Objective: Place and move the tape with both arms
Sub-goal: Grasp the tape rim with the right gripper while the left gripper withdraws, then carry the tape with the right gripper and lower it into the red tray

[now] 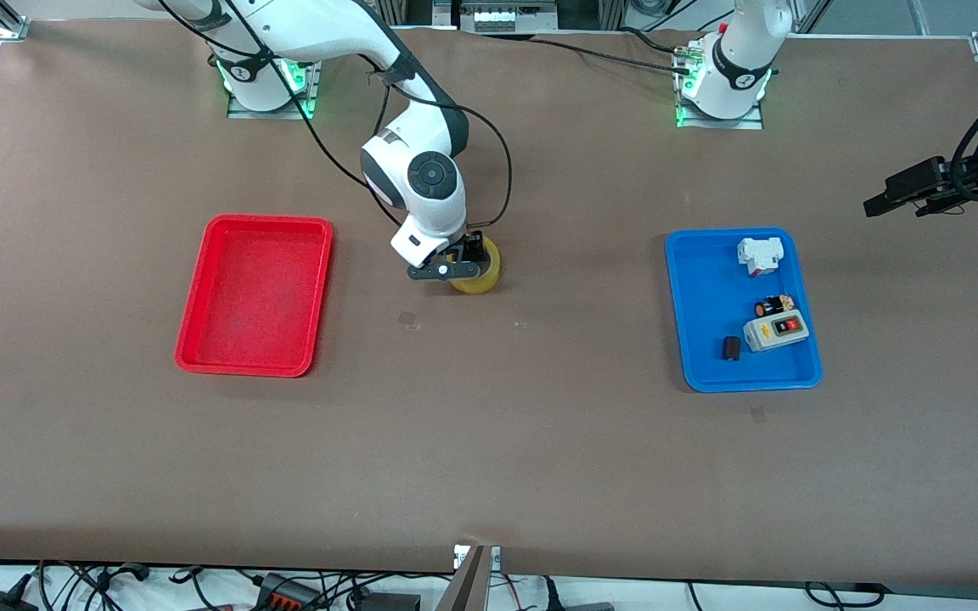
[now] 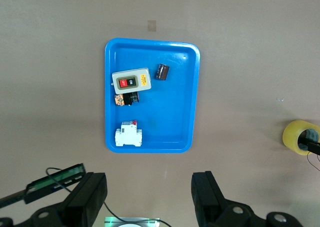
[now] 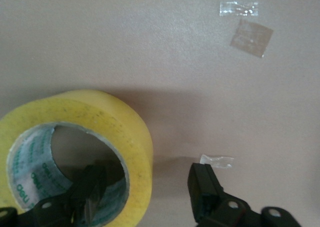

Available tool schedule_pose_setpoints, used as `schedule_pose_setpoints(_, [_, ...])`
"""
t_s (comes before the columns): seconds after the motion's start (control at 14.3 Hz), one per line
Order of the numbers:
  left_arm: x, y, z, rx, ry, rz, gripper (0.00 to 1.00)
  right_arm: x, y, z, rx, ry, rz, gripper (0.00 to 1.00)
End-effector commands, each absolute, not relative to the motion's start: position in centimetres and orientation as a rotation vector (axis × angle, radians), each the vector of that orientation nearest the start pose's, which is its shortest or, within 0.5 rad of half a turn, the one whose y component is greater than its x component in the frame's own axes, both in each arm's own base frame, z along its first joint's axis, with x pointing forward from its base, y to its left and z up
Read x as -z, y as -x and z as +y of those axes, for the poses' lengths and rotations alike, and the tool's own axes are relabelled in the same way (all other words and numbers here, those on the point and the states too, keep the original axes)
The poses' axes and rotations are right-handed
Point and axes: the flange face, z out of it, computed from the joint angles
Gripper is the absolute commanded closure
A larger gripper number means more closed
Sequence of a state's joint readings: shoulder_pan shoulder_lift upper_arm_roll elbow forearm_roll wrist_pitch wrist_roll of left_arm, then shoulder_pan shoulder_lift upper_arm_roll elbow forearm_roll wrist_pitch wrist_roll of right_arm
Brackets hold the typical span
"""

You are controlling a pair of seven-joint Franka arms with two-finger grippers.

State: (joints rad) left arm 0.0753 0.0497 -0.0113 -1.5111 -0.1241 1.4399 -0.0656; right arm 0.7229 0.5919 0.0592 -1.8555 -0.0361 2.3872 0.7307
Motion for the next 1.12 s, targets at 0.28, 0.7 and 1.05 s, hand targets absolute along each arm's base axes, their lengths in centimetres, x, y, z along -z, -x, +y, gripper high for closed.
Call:
schedule_pose_setpoints(0.28, [-62.0,-55.3,2.6,-0.166,3.217,-0.154,0.00,-19.8,-45.6,45.0,-0.040,3.172,-0.090,0.72])
schedule_pose_setpoints(0.7, [-62.0,-55.5,2.8,-0.161,3.226,-0.161,0.00,-23.3,-46.7,44.6,0.015,3.146,-0.042,0.90])
schedule_pose_setpoints(1.05, [-62.0,-55.4,2.6,-0.166,3.227,-0.156,0.00,-30.1,-49.7,39.1,-0.025,3.207,0.082,0.96])
